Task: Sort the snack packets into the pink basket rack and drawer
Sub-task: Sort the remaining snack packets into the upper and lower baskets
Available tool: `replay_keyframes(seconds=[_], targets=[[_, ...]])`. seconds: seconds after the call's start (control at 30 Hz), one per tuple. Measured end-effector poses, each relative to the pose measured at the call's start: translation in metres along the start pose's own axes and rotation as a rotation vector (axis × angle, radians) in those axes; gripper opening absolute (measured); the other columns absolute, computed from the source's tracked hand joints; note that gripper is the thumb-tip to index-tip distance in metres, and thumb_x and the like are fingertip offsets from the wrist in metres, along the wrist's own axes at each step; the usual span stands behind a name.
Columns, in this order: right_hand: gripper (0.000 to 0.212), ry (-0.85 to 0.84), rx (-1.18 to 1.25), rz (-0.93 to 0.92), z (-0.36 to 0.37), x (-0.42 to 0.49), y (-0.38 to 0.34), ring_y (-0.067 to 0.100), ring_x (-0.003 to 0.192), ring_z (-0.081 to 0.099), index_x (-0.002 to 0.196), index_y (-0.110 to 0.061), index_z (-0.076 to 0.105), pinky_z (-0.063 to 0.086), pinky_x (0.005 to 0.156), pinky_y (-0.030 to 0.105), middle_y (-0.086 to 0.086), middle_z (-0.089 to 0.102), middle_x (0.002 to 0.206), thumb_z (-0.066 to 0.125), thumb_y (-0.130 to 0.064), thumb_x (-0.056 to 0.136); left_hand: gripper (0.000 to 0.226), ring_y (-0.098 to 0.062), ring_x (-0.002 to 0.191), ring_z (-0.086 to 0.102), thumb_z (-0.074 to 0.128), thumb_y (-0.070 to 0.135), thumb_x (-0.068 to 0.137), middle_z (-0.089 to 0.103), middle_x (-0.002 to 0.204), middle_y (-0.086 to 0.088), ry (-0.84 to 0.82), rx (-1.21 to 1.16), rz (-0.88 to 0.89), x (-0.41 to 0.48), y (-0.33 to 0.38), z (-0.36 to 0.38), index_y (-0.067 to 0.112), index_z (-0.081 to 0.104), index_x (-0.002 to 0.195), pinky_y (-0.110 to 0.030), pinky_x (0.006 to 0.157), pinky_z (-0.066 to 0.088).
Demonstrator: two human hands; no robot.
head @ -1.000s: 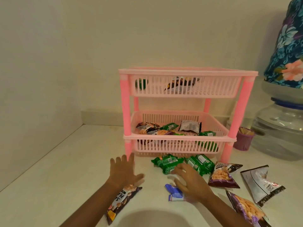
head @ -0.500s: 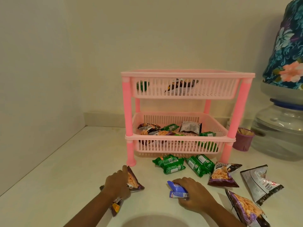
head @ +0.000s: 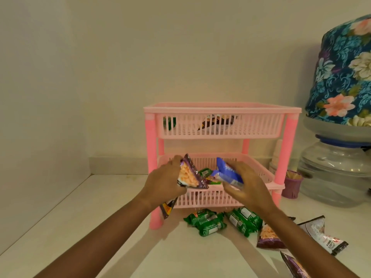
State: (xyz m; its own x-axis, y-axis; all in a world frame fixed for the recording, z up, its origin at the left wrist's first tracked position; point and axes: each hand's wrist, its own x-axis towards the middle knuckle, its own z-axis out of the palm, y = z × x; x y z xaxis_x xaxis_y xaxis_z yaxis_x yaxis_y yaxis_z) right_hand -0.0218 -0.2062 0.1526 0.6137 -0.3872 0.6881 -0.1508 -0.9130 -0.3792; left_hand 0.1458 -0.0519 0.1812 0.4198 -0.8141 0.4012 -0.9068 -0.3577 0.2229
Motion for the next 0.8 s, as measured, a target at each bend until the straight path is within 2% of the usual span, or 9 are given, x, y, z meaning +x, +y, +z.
replay_keyframes(seconds=[0.07, 0.17, 0.3, 0.4, 0.53, 0.6, 0.67, 0.73, 0.8], targets=[[0.057, 0.075, 0.0, -0.005, -0.011, 0.016, -0.009, 0.015, 0.094, 0.056, 0.127, -0.012, 0.05, 0.048, 0.078, 0.027, 0.001, 0.059, 0.114, 0.069, -0.03, 0.076, 0.071, -0.022, 0.093, 0.058, 0.069, 0.031, 0.074, 0.059, 0.111, -0.004, 0.058, -0.036, 0.028, 0.01, 0.005, -0.014, 0.019, 0.029, 0.131, -0.027, 0.062, 0.042], [0.059, 0.164, 0.007, 0.009, -0.027, 0.041, -0.019, 0.016, 0.094, 0.055, 0.13, -0.01, 0.046, 0.052, 0.081, 0.033, 0.01, 0.058, 0.121, 0.07, -0.022, 0.078, 0.068, -0.019, 0.081, 0.054, 0.069, 0.026, 0.074, 0.06, 0.11, -0.006, 0.139, -0.109, 0.067, 0.024, 0.011, -0.037, 0.018, 0.03, 0.13, -0.027, 0.057, 0.043], [0.055, 0.309, -0.045, -0.037, -0.052, 0.071, -0.027, 0.015, 0.089, 0.054, 0.128, -0.011, 0.047, 0.052, 0.073, 0.03, 0.013, 0.055, 0.12, 0.069, -0.018, 0.078, 0.068, -0.019, 0.086, 0.056, 0.07, 0.024, 0.074, 0.059, 0.117, -0.004, 0.238, -0.214, 0.117, 0.042, 0.016, -0.065, 0.018, 0.031, 0.13, -0.02, 0.048, 0.034], [0.053, 0.391, -0.116, -0.077, -0.069, 0.095, -0.025, 0.016, 0.096, 0.049, 0.127, -0.009, 0.049, 0.049, 0.074, 0.029, 0.019, 0.05, 0.117, 0.069, -0.017, 0.079, 0.069, -0.023, 0.092, 0.059, 0.071, 0.025, 0.074, 0.059, 0.12, -0.006, 0.301, -0.25, 0.132, 0.059, 0.02, -0.082, 0.017, 0.031, 0.13, -0.026, 0.058, 0.041], [0.053, 0.443, -0.253, -0.048, -0.09, 0.135, -0.012, 0.031, 0.106, 0.049, 0.129, -0.01, 0.048, 0.045, 0.085, 0.036, 0.022, 0.05, 0.119, 0.067, -0.021, 0.081, 0.07, -0.023, 0.087, 0.057, 0.072, 0.023, 0.073, 0.061, 0.117, -0.009, 0.37, -0.286, 0.13, 0.077, 0.027, -0.097, 0.017, 0.032, 0.13, -0.029, 0.065, 0.04], [0.053, 0.389, -0.378, 0.01, -0.099, 0.156, -0.002, 0.035, 0.108, 0.047, 0.131, -0.015, 0.046, 0.044, 0.089, 0.046, 0.02, 0.051, 0.12, 0.065, -0.027, 0.082, 0.07, -0.021, 0.084, 0.052, 0.071, 0.022, 0.073, 0.06, 0.117, -0.008, 0.388, -0.285, 0.117, 0.085, 0.031, -0.1, 0.018, 0.032, 0.13, -0.03, 0.065, 0.038], [0.053, 0.252, -0.477, 0.097, -0.105, 0.174, 0.009, 0.037, 0.111, 0.046, 0.132, -0.018, 0.045, 0.043, 0.091, 0.052, 0.019, 0.051, 0.123, 0.063, -0.03, 0.084, 0.069, -0.021, 0.084, 0.052, 0.071, 0.022, 0.073, 0.061, 0.117, -0.008, 0.4, -0.288, 0.104, 0.092, 0.035, -0.101, 0.018, 0.032, 0.13, -0.03, 0.065, 0.038], [0.048, 0.074, -0.493, 0.195, -0.11, 0.188, 0.02, 0.037, 0.11, 0.049, 0.129, -0.018, 0.048, 0.045, 0.092, 0.051, 0.019, 0.053, 0.124, 0.061, -0.031, 0.085, 0.07, -0.022, 0.085, 0.053, 0.07, 0.022, 0.073, 0.061, 0.117, -0.008, 0.409, -0.287, 0.092, 0.099, 0.038, -0.101, 0.018, 0.032, 0.131, -0.03, 0.065, 0.037], [0.034, -0.063, -0.435, 0.265, -0.111, 0.197, 0.029, 0.032, 0.098, 0.058, 0.119, -0.013, 0.058, 0.049, 0.086, 0.042, 0.018, 0.059, 0.122, 0.058, -0.024, 0.087, 0.07, -0.026, 0.091, 0.058, 0.071, 0.023, 0.073, 0.061, 0.118, -0.007, 0.421, -0.288, 0.08, 0.106, 0.04, -0.1, 0.018, 0.032, 0.131, -0.03, 0.067, 0.038]])
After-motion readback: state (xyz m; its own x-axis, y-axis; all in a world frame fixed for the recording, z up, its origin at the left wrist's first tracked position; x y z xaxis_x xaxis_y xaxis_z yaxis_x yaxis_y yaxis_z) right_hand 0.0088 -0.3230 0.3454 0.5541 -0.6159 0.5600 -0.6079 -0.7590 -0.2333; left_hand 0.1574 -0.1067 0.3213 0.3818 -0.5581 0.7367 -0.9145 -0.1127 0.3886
